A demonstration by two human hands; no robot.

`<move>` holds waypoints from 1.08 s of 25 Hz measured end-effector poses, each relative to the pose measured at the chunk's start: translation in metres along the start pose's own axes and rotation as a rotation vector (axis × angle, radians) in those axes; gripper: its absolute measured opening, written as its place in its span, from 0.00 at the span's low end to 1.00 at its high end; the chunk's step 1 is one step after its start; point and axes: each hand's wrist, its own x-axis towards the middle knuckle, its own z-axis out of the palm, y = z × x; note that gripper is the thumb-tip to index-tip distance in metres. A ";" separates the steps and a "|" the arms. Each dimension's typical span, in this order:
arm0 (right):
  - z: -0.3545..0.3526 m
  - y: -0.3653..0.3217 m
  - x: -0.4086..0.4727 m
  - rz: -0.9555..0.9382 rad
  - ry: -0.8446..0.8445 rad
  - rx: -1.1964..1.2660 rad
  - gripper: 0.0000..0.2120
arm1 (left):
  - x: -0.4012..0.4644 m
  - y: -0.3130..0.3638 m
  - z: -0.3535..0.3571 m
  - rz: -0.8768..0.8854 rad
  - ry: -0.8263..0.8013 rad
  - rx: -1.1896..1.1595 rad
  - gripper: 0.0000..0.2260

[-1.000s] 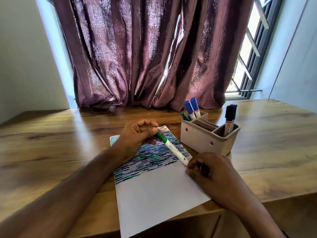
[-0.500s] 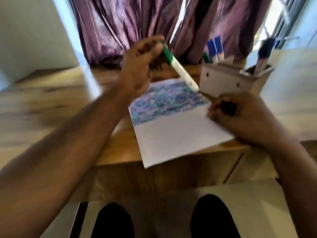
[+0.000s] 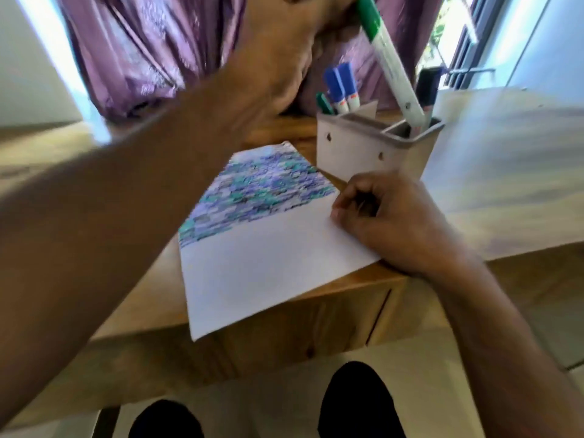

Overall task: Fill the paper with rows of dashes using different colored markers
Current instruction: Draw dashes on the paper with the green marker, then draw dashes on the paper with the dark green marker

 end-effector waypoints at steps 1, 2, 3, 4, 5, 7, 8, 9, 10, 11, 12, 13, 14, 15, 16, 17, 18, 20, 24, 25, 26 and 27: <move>-0.001 -0.001 0.000 0.012 -0.004 0.012 0.02 | 0.004 -0.002 0.009 0.075 -0.066 -0.005 0.06; 0.001 -0.002 -0.001 0.026 -0.018 0.018 0.02 | 0.003 0.001 0.018 0.130 -0.133 0.014 0.02; 0.002 -0.002 -0.001 0.037 -0.033 0.021 0.02 | 0.004 0.004 0.027 0.165 -0.144 0.018 0.03; 0.002 -0.003 -0.001 0.048 -0.047 0.027 0.02 | 0.008 0.007 0.029 0.160 -0.154 0.061 0.06; 0.001 -0.004 -0.001 0.060 -0.059 0.038 0.01 | 0.013 0.006 0.030 0.170 -0.148 0.099 0.07; -0.001 -0.005 -0.002 0.079 -0.088 0.057 0.01 | 0.022 0.004 0.028 0.195 -0.172 0.167 0.07; -0.002 -0.004 -0.002 0.083 -0.100 0.062 0.01 | 0.022 0.006 0.030 0.200 -0.166 0.179 0.06; -0.003 -0.004 -0.002 0.086 -0.111 0.067 0.01 | 0.025 0.007 0.030 0.188 -0.165 0.178 0.06; -0.003 -0.005 -0.003 0.093 -0.124 0.073 0.02 | 0.027 0.005 0.028 0.167 -0.165 0.184 0.06; -0.003 -0.006 -0.003 0.100 -0.135 0.079 0.03 | 0.029 0.002 0.026 0.161 -0.174 0.207 0.07; -0.003 -0.007 -0.003 0.107 -0.143 0.082 0.03 | 0.029 -0.001 0.025 0.174 -0.202 0.252 0.07; -0.003 -0.007 -0.004 0.112 -0.147 0.083 0.04 | 0.025 -0.003 0.026 0.194 -0.238 0.305 0.07; -0.003 -0.008 -0.003 0.114 -0.148 0.079 0.05 | 0.024 -0.005 0.029 0.216 -0.276 0.354 0.08; -0.003 -0.008 -0.003 0.113 -0.148 0.071 0.05 | 0.024 -0.007 0.030 0.235 -0.313 0.395 0.08; -0.003 -0.008 -0.003 0.111 -0.149 0.063 0.05 | 0.023 -0.008 0.032 0.251 -0.342 0.437 0.09; -0.003 -0.008 -0.002 0.108 -0.150 0.059 0.05 | 0.024 -0.010 0.035 0.269 -0.379 0.478 0.09; -0.004 -0.008 -0.003 0.106 -0.151 0.062 0.05 | 0.023 -0.010 0.036 0.288 -0.418 0.517 0.10; -0.004 -0.008 -0.003 0.109 -0.149 0.068 0.05 | 0.022 -0.010 0.040 0.317 -0.494 0.602 0.10; -0.004 -0.009 -0.003 0.117 -0.149 0.066 0.05 | 0.021 -0.016 0.045 0.345 -0.461 0.780 0.11; -0.004 -0.009 -0.003 0.121 -0.150 0.067 0.05 | 0.021 -0.017 0.045 0.337 -0.448 0.810 0.11; -0.004 -0.009 -0.003 0.123 -0.151 0.067 0.05 | 0.020 -0.017 0.043 0.328 -0.444 0.833 0.11; -0.004 -0.009 -0.003 0.125 -0.151 0.067 0.05 | 0.019 -0.017 0.041 0.317 -0.442 0.842 0.12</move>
